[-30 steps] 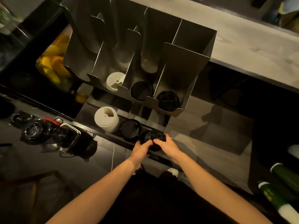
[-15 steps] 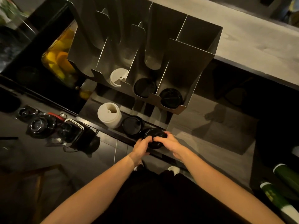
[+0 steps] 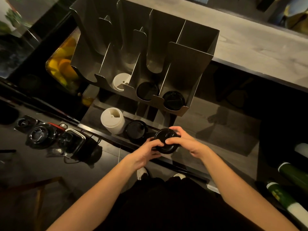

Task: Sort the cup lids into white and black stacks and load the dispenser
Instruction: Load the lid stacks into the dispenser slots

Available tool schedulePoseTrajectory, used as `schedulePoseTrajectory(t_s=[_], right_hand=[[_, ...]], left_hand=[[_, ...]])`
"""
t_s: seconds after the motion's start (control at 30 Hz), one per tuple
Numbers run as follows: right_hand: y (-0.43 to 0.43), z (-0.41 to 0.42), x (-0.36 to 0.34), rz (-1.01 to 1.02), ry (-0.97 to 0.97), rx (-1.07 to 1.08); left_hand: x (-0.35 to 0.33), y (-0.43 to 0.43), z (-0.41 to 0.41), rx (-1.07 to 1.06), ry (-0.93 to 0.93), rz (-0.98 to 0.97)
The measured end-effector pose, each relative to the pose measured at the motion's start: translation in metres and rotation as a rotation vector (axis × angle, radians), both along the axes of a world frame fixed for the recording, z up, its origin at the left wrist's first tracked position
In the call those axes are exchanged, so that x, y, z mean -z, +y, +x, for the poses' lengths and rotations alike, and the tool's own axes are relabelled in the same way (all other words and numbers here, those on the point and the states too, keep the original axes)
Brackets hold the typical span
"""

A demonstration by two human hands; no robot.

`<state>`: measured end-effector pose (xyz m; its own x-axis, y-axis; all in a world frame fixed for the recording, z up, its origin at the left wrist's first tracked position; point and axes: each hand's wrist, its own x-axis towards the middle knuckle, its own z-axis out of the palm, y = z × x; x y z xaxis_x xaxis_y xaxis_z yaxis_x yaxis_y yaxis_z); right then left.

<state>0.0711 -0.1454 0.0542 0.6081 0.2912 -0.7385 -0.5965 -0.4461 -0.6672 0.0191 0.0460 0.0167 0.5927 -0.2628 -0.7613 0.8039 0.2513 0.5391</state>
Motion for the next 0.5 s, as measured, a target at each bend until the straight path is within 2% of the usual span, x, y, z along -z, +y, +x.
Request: schedulePoseTrajectory(t_s=[0.1, 0.37, 0.5], right_hand=[[0.002, 0.012, -0.039, -0.021, -0.110, -0.107], [0.017, 0.007, -0.135, -0.196, -0.460, -0.257], [0.011, 0.018, -0.171, -0.202, -0.611, -0.286]], left_hand=[[-0.030, 0.015, 0.011, 0.157, -0.146, -0.089], [-0.092, 0.038, 0.025, 0.249, -0.400, -0.115], [-0.108, 0.025, 0.031, 0.155, -0.525, -0.136]])
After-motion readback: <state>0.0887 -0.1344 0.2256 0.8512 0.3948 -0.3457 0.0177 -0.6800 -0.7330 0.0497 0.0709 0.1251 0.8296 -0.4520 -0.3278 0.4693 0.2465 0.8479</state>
